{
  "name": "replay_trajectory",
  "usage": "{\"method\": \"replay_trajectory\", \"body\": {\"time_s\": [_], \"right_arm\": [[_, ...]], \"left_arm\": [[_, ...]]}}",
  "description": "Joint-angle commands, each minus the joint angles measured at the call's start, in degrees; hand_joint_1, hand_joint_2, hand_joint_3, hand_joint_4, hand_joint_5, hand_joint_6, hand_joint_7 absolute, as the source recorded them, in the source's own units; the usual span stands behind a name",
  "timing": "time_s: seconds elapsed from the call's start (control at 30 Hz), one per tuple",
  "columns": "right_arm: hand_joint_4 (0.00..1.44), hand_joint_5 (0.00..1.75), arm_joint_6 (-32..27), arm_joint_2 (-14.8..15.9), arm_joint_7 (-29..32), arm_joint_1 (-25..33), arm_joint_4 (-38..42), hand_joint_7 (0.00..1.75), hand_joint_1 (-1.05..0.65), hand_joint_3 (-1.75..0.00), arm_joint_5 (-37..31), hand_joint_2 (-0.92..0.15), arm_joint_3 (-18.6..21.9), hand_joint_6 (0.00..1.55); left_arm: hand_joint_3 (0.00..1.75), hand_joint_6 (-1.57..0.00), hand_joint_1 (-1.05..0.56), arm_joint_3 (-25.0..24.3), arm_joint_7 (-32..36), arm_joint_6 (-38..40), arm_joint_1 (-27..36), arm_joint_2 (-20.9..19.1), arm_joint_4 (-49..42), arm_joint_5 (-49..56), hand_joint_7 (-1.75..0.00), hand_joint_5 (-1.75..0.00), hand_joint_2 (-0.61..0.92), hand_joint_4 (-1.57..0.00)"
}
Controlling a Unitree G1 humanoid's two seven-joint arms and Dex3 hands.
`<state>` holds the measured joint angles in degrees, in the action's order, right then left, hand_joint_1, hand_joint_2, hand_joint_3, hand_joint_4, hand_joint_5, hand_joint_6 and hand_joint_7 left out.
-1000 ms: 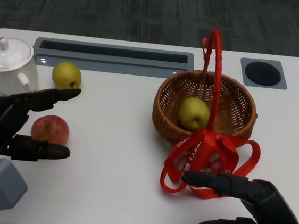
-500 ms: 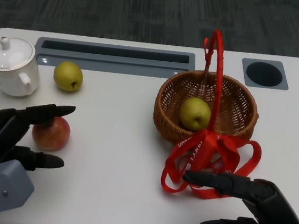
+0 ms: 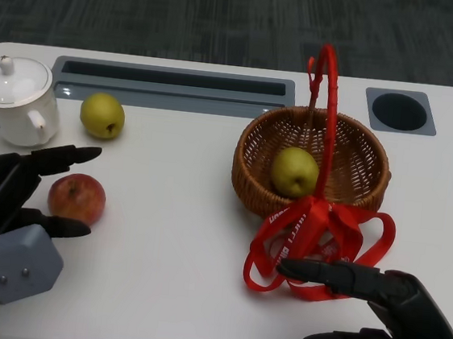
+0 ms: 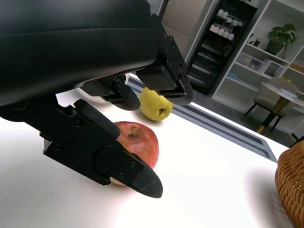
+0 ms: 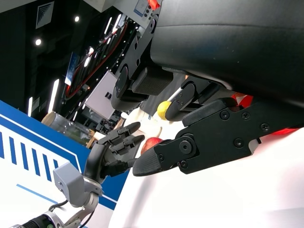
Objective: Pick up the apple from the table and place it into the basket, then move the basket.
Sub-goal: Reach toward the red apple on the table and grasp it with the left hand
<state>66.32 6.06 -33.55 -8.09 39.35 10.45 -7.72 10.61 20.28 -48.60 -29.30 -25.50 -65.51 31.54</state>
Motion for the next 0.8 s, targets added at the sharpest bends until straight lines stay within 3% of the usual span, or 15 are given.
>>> {"method": "replay_trajectory", "body": {"time_s": [0.03,0.3,0.8], "right_arm": [[0.79,0.00,-0.7,1.1,0.5,0.9,-1.1,0.00,-0.51,0.00,-0.1,-0.83,0.5,0.70],[0.79,0.00,-0.6,0.8,0.1,0.8,-1.0,0.00,-0.51,0.00,0.3,-0.83,0.3,0.71],[0.81,0.00,-1.6,1.2,1.5,2.3,-3.3,0.00,-0.52,0.00,-0.8,-0.83,0.4,0.72]], "left_arm": [[0.00,-0.61,-0.56,0.4,1.9,-0.5,-0.3,-2.5,1.6,0.2,0.00,0.00,0.67,-0.65],[0.00,-0.59,-0.59,2.1,1.3,4.5,-3.2,-1.3,-2.3,0.3,0.00,0.00,0.67,-0.58],[0.01,-0.44,-0.67,5.0,-7.9,12.8,-7.3,3.1,-8.5,-1.1,0.00,0.00,0.69,-0.43]]}}
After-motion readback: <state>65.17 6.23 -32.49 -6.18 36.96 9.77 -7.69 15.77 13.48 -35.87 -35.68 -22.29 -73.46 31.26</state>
